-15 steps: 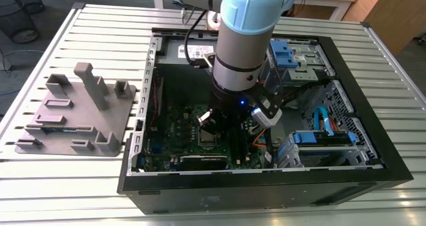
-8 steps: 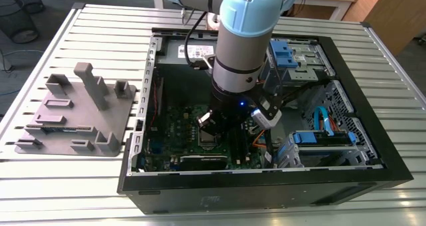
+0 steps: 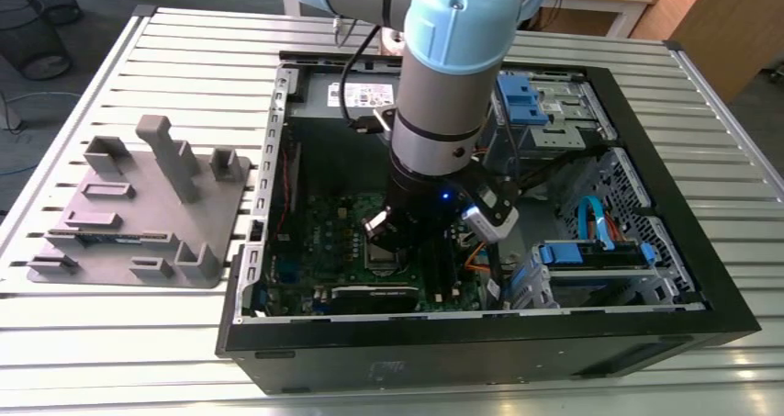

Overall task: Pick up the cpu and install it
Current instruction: 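Install the first cpu locking lever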

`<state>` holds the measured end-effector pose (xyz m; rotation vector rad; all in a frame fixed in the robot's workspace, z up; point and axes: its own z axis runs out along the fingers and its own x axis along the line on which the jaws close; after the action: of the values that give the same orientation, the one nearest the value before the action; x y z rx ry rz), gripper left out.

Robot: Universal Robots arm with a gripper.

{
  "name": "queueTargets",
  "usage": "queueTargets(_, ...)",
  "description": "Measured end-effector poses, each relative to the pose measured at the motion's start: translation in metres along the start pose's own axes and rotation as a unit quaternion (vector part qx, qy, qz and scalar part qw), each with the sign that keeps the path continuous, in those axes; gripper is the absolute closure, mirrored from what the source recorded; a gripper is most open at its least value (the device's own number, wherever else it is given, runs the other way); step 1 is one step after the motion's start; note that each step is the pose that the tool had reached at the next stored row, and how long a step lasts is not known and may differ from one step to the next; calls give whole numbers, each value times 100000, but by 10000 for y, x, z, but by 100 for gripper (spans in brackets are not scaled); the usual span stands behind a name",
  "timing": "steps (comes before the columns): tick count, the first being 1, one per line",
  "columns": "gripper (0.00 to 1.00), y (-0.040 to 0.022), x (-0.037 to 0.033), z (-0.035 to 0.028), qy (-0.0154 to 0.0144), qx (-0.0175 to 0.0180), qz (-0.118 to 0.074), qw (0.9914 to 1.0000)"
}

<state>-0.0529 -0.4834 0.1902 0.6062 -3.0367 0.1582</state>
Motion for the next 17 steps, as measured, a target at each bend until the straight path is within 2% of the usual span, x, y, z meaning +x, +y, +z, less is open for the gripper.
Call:
queueTargets(7,89,-27,10,17,129,281,6,100000)
queueTargets(17,89,-41,-14,48,135,318,14,99999)
